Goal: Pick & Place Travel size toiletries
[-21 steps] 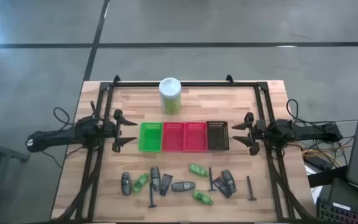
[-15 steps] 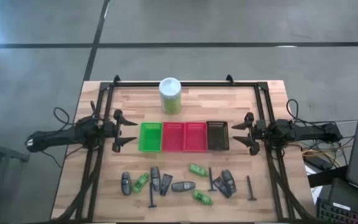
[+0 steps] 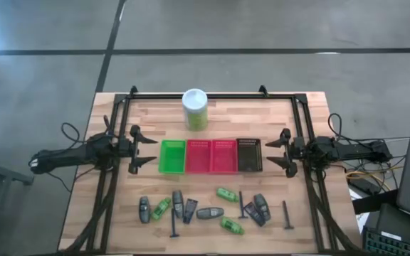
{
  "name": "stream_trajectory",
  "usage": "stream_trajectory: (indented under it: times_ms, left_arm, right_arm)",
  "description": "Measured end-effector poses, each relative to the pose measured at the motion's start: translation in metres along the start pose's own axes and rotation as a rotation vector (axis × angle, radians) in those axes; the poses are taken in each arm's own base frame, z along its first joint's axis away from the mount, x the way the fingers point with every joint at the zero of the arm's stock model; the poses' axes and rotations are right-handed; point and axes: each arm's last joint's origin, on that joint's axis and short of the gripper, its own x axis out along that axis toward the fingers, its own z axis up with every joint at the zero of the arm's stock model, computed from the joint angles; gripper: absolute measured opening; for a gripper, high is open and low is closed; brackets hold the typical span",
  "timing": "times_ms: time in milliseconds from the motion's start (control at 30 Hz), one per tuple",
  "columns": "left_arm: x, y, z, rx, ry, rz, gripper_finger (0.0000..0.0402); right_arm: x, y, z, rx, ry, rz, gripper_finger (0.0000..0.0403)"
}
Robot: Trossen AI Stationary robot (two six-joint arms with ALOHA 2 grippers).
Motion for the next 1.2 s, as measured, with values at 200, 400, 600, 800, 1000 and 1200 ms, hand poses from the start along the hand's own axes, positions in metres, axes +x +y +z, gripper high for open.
stream_trajectory:
  times_ms: [200,400,600,800,1000,1200]
  left_arm:
    - [0.0,0.0,0.0,0.0,0.0,0.0,0.0293]
    - [0.0,0.0,0.0,0.0,0.0,0.0,0.0293]
    - [0.0,0.0,0.0,0.0,0.0,0.0,0.0293]
    - [0.0,0.0,0.0,0.0,0.0,0.0,0.0293]
    - [0.0,0.0,0.0,0.0,0.0,-0.001,0.0293]
    - [0.0,0.0,0.0,0.0,0.0,-0.001,0.0293]
  right_arm:
    - [0.0,0.0,0.0,0.001,0.001,0.0,0.0288]
    - [0.0,0.0,0.0,0.002,0.0,0.0,0.0305]
    - [0.0,0.0,0.0,0.0,0.0,0.0,0.0321]
    - [0.0,0.0,0.001,0.008,-0.006,0.001,0.0339]
    - [0.0,0.001,0.009,0.368,-0.084,0.031,0.0355]
    - [-0.002,0.002,0.019,0.917,-0.18,0.091,0.0358]
